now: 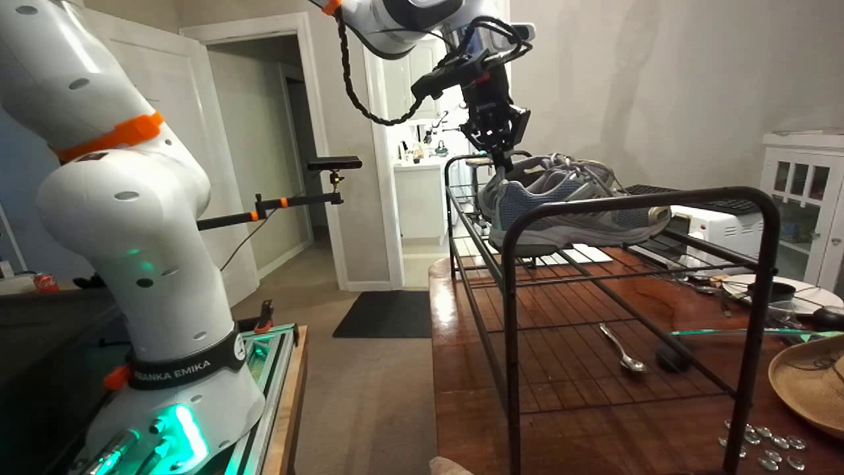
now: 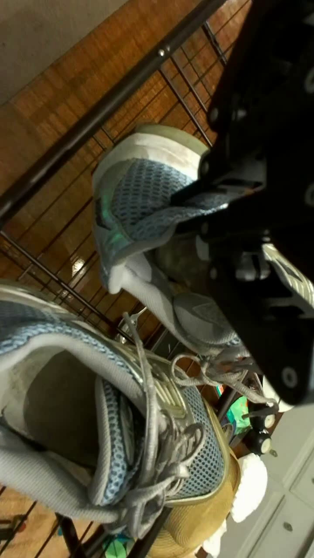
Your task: Place the left sneaker upright.
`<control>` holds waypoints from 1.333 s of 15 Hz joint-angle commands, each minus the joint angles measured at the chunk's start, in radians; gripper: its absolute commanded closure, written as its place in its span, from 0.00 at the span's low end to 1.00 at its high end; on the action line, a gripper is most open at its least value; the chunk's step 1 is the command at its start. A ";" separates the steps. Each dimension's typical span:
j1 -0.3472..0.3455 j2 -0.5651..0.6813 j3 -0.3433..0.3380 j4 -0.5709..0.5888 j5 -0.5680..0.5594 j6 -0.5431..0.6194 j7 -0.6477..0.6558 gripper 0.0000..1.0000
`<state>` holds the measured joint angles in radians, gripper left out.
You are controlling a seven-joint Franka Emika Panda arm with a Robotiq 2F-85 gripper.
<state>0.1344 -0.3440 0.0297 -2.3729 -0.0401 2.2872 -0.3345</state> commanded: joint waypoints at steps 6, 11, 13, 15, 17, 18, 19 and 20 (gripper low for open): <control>0.002 0.030 0.079 0.048 -0.121 -0.094 0.038 0.97; 0.000 0.047 0.104 0.086 -0.148 -0.176 0.090 0.97; 0.001 0.053 0.111 0.101 -0.153 -0.209 0.110 0.97; 0.004 0.060 0.117 0.112 -0.159 -0.225 0.124 0.97; 0.006 0.065 0.121 0.119 -0.160 -0.228 0.132 0.64; 0.005 0.069 0.123 0.123 -0.159 -0.229 0.141 0.64; 0.005 0.071 0.122 0.125 -0.156 -0.229 0.146 0.63; 0.003 0.072 0.123 0.129 -0.154 -0.227 0.158 0.55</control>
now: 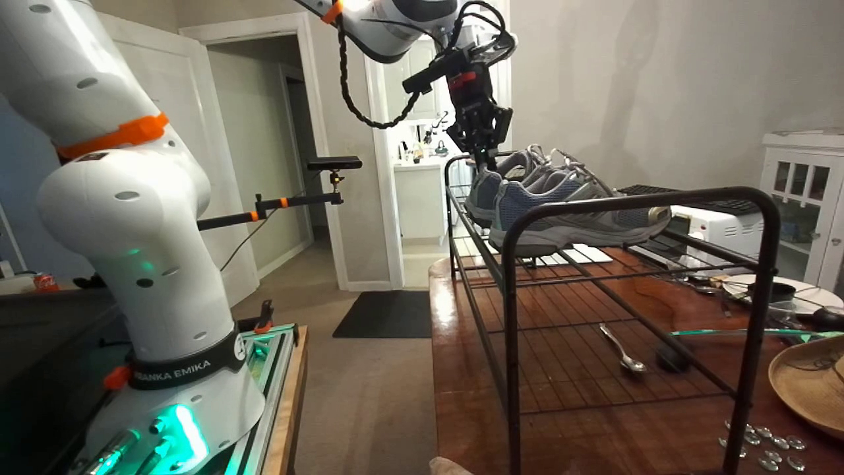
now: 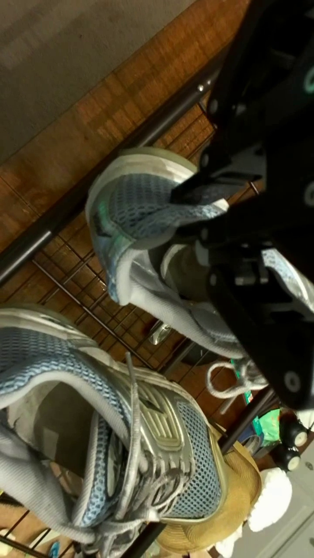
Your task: Place the left sneaker upright.
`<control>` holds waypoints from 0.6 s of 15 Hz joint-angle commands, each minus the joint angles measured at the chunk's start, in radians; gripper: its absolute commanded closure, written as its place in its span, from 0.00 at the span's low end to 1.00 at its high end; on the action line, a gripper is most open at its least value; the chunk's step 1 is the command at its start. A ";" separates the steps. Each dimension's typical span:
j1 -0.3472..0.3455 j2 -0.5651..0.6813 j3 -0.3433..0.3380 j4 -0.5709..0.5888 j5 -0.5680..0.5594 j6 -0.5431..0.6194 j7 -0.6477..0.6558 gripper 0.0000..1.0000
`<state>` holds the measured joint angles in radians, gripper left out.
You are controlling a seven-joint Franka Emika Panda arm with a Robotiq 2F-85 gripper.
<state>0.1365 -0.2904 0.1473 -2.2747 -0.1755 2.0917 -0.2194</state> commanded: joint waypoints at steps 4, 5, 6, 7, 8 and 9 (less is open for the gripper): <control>0.000 0.015 0.001 0.041 -0.003 -0.024 0.067 0.26; 0.001 0.014 -0.003 0.044 0.005 -0.023 0.067 0.17; -0.001 0.010 -0.005 0.048 0.008 -0.022 0.075 0.11; -0.003 0.004 -0.012 0.049 0.018 -0.017 0.078 0.02; -0.006 -0.005 -0.021 0.048 0.030 -0.012 0.083 0.00; -0.010 -0.010 -0.029 0.050 0.038 -0.011 0.093 0.00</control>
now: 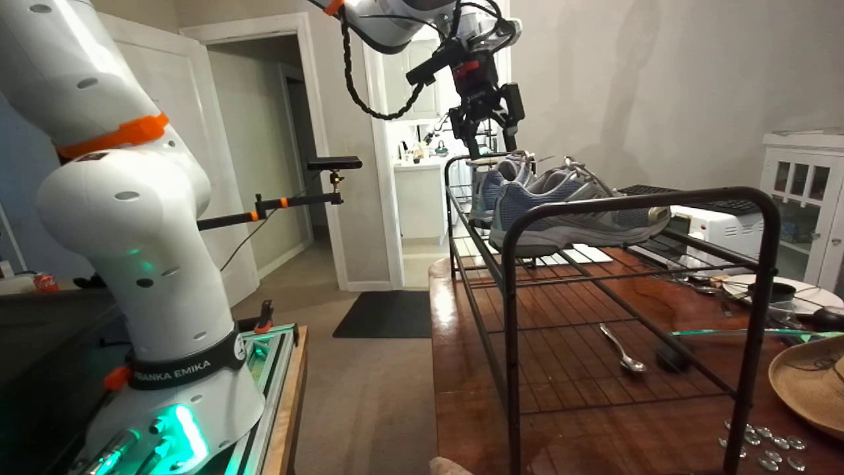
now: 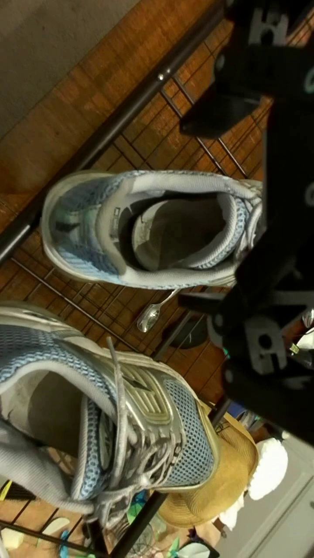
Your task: Place the left sneaker upright.
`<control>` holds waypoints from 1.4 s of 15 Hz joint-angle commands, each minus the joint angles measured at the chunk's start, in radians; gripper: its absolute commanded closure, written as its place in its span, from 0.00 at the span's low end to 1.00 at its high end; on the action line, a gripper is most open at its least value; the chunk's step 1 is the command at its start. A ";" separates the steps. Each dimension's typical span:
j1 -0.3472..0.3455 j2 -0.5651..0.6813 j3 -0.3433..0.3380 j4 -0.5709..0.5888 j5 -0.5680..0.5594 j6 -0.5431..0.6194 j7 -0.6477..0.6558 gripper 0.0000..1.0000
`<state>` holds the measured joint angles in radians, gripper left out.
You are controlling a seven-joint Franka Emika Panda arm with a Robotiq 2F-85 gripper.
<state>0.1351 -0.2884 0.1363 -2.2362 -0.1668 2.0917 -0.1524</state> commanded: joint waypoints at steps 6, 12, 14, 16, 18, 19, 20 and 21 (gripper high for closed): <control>-0.029 -0.082 -0.096 -0.002 0.137 -0.008 0.017 0.00; -0.059 -0.150 -0.146 -0.019 0.198 0.018 0.034 0.00; -0.068 -0.168 -0.152 -0.020 0.199 0.019 0.037 0.00; -0.075 -0.184 -0.156 -0.022 0.197 0.017 0.040 0.00; -0.078 -0.159 -0.151 0.009 0.181 0.001 0.032 0.00; -0.080 -0.163 -0.151 0.010 0.181 0.000 0.031 0.00; -0.080 -0.162 -0.151 0.011 0.181 0.000 0.031 0.00; -0.080 -0.161 -0.150 0.012 0.180 0.000 0.031 0.00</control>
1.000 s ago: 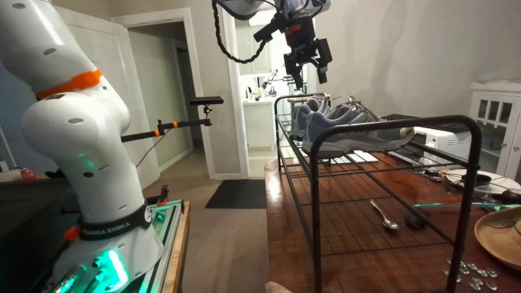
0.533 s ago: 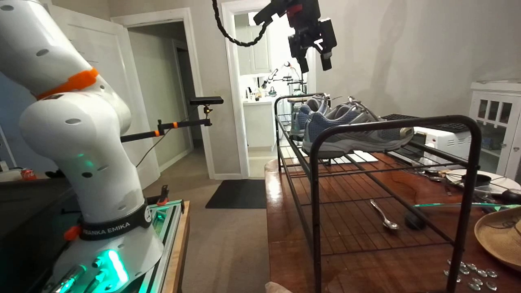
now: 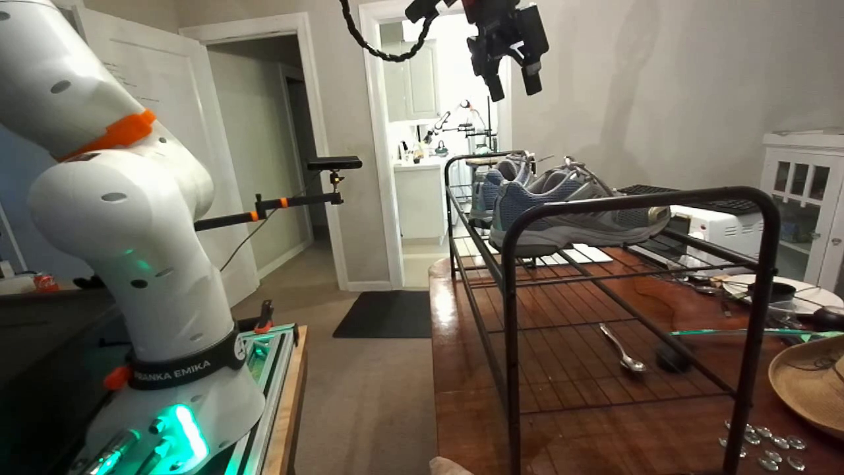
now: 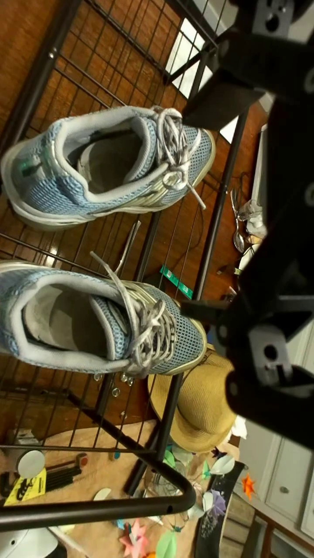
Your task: Place the left sneaker upright.
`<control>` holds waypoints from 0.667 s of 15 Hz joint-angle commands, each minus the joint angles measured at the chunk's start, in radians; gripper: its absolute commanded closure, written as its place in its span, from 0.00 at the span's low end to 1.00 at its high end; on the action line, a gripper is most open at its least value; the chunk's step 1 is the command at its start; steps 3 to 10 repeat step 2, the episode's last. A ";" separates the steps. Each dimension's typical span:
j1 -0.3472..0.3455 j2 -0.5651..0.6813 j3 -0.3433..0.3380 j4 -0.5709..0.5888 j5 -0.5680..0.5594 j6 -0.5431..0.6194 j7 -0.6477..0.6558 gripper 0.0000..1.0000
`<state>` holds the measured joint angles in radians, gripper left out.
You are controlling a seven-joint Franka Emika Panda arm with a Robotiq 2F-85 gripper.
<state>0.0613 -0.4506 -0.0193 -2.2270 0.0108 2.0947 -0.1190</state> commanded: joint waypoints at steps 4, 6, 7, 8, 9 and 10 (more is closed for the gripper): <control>-0.006 0.002 0.006 0.002 0.003 -0.003 -0.002 0.00; -0.006 0.002 0.006 0.002 0.003 -0.003 -0.002 0.00; -0.006 0.002 0.006 0.002 0.003 -0.003 -0.002 0.00; -0.006 0.002 0.006 0.002 0.003 -0.003 -0.002 0.00; -0.006 0.002 0.006 0.002 0.003 -0.003 -0.002 0.00; -0.006 0.002 0.006 0.002 0.003 -0.003 -0.002 0.00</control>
